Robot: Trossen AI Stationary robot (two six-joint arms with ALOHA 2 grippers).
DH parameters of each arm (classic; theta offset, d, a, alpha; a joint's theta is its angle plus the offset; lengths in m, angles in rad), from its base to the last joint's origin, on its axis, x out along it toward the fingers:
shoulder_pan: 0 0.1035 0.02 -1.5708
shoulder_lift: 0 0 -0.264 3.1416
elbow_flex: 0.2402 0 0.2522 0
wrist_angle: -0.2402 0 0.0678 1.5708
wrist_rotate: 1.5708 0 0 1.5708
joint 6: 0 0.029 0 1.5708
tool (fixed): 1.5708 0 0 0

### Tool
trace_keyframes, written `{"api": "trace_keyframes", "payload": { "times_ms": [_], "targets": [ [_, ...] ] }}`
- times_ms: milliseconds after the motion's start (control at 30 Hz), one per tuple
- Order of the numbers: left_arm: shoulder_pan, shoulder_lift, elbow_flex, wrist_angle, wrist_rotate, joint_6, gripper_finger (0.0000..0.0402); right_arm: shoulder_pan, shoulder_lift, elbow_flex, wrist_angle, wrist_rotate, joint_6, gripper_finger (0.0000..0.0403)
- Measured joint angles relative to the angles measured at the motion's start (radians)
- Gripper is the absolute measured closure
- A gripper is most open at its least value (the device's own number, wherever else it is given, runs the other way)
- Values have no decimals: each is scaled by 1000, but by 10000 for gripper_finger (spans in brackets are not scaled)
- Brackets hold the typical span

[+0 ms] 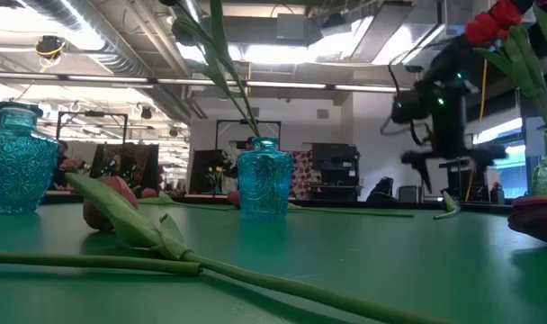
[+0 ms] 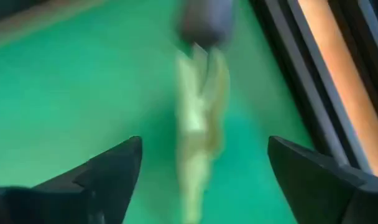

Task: Sort flowers into vase by color
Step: Put the black flower into the right blue flower vase

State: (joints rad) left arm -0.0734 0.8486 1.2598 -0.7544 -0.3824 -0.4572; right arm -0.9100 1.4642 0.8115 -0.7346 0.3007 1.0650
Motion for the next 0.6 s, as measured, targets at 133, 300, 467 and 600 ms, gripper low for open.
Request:
{"api": "trace_keyframes", "payload": {
  "times_ms": [133, 300, 467, 600],
  "targets": [
    [0, 0, 0, 0, -16, -10, 256, 0, 0, -89, 80, -9, 3, 102],
    [0, 0, 0, 2, -28, -11, 256, 1, -5, -181, 187, -42, 29, 155],
    [0, -6, 0, 42, -27, -12, 256, 1, -5, -196, 198, -36, 11, 206],
    [0, -14, 0, 81, -23, -8, 256, 1, -4, -196, 214, -35, 3, 245]
  ]
}}
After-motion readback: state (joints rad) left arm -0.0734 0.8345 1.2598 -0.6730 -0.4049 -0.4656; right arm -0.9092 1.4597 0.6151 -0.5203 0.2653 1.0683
